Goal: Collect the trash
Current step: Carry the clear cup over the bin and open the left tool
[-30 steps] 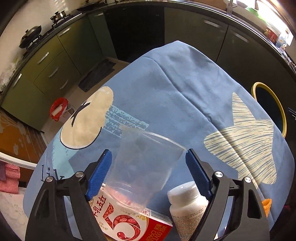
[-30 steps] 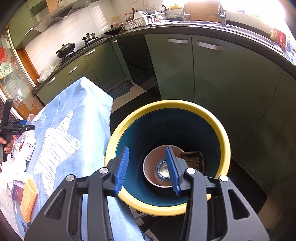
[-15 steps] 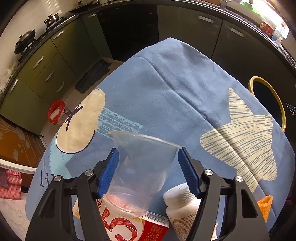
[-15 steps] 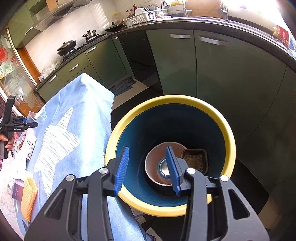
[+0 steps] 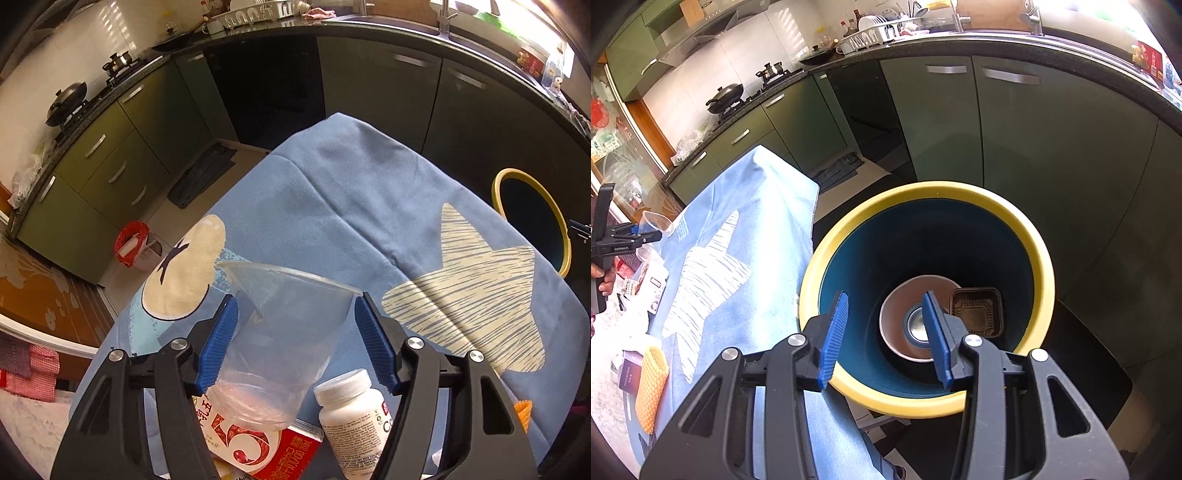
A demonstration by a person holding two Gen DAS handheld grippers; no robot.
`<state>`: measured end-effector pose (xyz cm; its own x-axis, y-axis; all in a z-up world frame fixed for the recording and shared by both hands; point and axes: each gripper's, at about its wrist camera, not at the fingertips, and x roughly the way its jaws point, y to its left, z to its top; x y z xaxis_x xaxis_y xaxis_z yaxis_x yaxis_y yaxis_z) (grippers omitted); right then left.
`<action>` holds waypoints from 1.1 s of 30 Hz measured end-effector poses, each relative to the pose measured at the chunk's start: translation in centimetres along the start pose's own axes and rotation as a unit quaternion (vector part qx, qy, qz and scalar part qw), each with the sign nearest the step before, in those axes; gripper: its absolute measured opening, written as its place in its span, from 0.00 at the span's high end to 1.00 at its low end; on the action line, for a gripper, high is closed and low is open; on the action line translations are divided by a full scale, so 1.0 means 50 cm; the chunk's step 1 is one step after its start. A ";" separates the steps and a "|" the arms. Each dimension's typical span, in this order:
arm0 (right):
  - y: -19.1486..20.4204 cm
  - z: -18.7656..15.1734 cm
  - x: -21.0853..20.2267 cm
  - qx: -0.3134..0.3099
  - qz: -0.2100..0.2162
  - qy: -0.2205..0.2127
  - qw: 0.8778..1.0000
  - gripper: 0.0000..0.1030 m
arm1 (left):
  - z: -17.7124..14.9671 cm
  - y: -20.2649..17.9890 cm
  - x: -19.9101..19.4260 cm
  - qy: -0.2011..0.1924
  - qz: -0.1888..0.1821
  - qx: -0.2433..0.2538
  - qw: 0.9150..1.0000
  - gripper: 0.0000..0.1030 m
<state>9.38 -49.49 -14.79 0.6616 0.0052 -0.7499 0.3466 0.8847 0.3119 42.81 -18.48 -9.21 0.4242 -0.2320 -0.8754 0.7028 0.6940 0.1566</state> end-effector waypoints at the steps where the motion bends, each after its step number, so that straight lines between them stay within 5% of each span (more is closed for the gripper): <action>1: 0.000 0.000 -0.005 0.000 0.002 -0.003 1.000 0.61 | 0.000 -0.004 -0.015 -0.006 -0.001 -0.001 1.000 0.37; 11: -0.019 -0.015 -0.060 0.000 0.014 -0.031 0.999 0.61 | -0.006 -0.203 -0.136 -0.037 -0.036 0.058 0.997 0.36; 19: -0.108 -0.033 -0.142 0.027 0.004 -0.065 0.997 0.61 | 0.059 -0.464 -0.183 -0.058 -0.123 0.150 0.979 0.36; 27: -0.194 -0.039 -0.202 0.053 -0.011 -0.086 0.995 0.60 | 0.163 -0.688 -0.134 -0.054 -0.179 0.206 0.961 0.36; 33: -0.239 -0.045 -0.223 0.069 -0.024 -0.093 0.993 0.56 | 0.220 -0.782 -0.032 -0.025 -0.193 0.214 0.957 0.35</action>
<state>-3.63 -59.04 -11.49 0.7489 -0.1328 -0.6493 0.4602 0.8091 0.3653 20.95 -52.75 -8.92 0.1053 -0.4538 -0.8849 0.9779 0.2091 0.0091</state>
